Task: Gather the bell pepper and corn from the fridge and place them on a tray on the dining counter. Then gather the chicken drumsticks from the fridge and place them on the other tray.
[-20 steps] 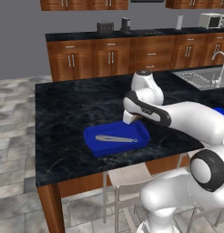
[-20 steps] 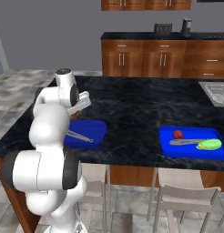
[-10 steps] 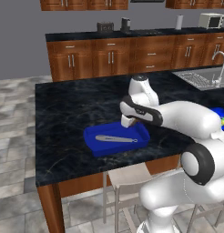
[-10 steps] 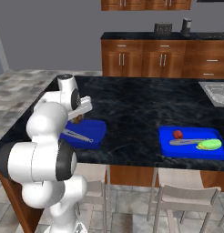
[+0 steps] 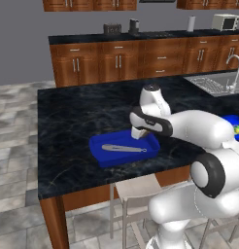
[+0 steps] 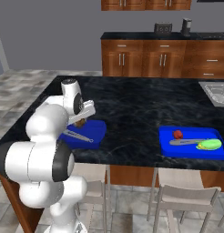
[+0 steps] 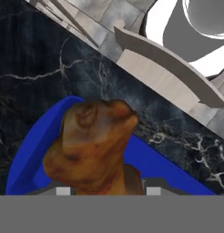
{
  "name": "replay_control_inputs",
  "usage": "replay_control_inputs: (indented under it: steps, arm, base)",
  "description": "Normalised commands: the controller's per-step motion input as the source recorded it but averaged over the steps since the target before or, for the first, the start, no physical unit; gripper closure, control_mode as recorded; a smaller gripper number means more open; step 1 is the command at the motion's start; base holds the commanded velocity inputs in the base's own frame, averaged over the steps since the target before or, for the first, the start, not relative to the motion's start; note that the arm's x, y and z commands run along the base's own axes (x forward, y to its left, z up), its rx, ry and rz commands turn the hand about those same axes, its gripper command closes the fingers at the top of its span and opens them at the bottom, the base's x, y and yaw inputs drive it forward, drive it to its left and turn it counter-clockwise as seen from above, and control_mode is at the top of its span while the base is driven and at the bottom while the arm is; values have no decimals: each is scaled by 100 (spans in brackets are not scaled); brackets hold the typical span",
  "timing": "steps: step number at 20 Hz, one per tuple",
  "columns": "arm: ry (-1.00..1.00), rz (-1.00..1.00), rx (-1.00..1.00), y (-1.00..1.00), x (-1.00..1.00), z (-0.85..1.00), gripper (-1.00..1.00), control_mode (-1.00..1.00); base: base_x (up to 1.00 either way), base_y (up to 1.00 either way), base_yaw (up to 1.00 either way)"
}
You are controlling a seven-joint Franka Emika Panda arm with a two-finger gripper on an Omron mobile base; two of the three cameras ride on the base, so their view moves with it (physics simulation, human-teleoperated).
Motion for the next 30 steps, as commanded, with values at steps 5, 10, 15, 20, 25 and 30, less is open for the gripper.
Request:
replay_control_inputs:
  steps: [5, 10, 15, 20, 25, 30]
  arm:
    - [0, 0, 0, -11, 9, -14, 100, -100]
    - [0, 0, 0, -7, 31, -14, 100, -100]
    - [0, 0, 0, -1, 34, -10, 100, -100]
    - [0, 0, 0, 0, 19, -6, 100, -100]
    - [0, 0, 0, 0, 15, -10, 100, -100]
    - [0, 0, 0, 0, 14, -16, 100, -100]
  base:
    - [0, 0, 0]
    - [0, 0, 0]
    - [0, 0, 0]
    - [0, 0, 0]
    - [0, 0, 0]
    - [0, 0, 0]
